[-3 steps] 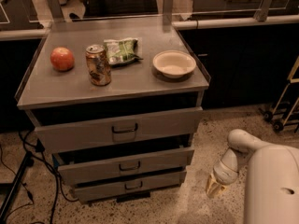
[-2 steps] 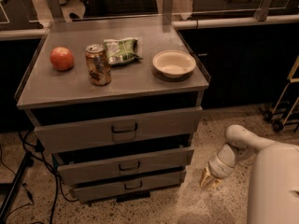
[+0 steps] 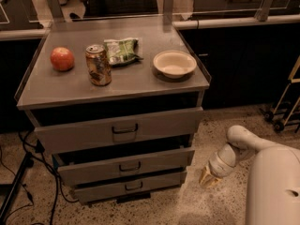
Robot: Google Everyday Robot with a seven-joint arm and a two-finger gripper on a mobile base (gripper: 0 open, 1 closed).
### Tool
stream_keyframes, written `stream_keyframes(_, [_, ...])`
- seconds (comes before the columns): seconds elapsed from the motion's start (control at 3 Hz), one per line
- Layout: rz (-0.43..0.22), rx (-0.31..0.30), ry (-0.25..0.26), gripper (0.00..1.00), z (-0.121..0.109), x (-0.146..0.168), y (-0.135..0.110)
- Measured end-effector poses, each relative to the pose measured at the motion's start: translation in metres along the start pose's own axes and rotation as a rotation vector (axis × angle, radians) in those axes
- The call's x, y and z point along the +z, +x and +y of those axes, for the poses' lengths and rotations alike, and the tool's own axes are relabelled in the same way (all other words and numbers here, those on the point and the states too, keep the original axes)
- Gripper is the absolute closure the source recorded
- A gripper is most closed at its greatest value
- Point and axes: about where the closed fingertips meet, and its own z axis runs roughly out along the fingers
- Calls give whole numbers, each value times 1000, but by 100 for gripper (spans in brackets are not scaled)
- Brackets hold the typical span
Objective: Close middle drawer
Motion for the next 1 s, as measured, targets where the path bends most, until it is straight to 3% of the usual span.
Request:
stream_keyframes(0.67, [-121, 68, -129, 100, -18, -11, -46])
stream_keyframes(1.0, [-146, 98, -157, 100, -21, -13, -56])
